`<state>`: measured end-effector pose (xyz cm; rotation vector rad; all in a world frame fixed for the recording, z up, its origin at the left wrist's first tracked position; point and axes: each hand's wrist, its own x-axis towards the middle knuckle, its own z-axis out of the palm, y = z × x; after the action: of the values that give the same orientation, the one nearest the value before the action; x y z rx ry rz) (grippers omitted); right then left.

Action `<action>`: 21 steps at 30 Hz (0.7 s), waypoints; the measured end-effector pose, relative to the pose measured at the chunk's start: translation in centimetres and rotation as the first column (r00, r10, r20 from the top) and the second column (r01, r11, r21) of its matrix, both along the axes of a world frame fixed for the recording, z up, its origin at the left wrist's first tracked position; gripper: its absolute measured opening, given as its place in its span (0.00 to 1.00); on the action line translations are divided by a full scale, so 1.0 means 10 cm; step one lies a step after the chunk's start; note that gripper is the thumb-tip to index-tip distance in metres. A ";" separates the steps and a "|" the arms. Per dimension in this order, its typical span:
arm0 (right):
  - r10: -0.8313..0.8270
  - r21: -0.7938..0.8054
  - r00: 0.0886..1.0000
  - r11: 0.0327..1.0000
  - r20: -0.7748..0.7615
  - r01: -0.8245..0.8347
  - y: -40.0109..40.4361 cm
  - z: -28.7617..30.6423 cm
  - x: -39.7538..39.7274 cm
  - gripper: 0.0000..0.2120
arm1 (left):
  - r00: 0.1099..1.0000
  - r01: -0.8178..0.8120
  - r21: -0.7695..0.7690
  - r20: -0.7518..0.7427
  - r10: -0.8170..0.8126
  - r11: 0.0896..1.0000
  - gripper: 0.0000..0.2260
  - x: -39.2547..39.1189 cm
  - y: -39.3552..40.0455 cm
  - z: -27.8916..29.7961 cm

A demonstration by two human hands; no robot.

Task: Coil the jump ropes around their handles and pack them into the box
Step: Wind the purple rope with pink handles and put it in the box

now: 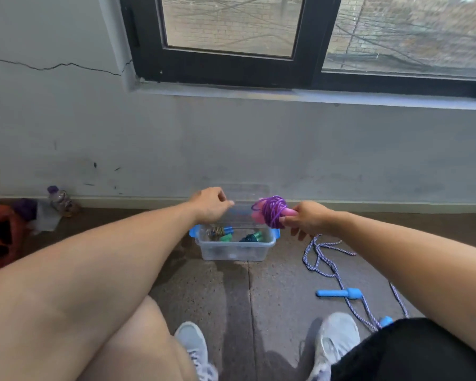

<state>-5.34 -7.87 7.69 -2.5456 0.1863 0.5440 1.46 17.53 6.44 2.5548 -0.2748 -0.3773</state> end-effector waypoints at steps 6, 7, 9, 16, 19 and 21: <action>-0.080 -0.067 0.997 0.995 0.001 0.080 -0.15 -0.59 0.19 0.14 | 0.956 0.280 0.399 -0.194 -0.218 0.873 0.14 0.39 0.09 -0.61; -0.066 -0.083 0.998 0.994 -0.019 0.064 -0.16 -0.66 0.25 0.14 | 0.948 0.304 0.416 -0.223 -0.228 0.857 0.14 0.45 0.07 -0.66; -0.037 -0.129 0.998 0.991 -0.046 0.031 -0.17 -0.79 0.38 0.12 | 0.930 0.349 0.429 -0.266 -0.253 0.833 0.15 0.56 -0.01 -0.73; 0.010 -0.216 0.999 0.976 -0.053 -0.021 0.16 -1.06 1.03 0.18 | 0.913 0.377 0.334 -0.289 -0.287 0.864 0.16 0.92 -0.40 -0.97; -0.052 -0.212 0.997 0.977 -0.058 0.038 0.27 -1.29 1.31 0.13 | 0.929 0.335 0.343 -0.277 -0.246 0.878 0.17 1.04 -0.41 -1.07; -0.066 -0.217 0.995 0.975 -0.080 0.047 0.35 -1.45 1.47 0.14 | 0.933 0.315 0.352 -0.285 -0.220 0.881 0.18 1.10 -0.38 -1.13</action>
<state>9.32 -4.39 -6.77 -2.7178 0.3658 0.6435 12.45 13.71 -4.84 2.8269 -0.5129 -0.9227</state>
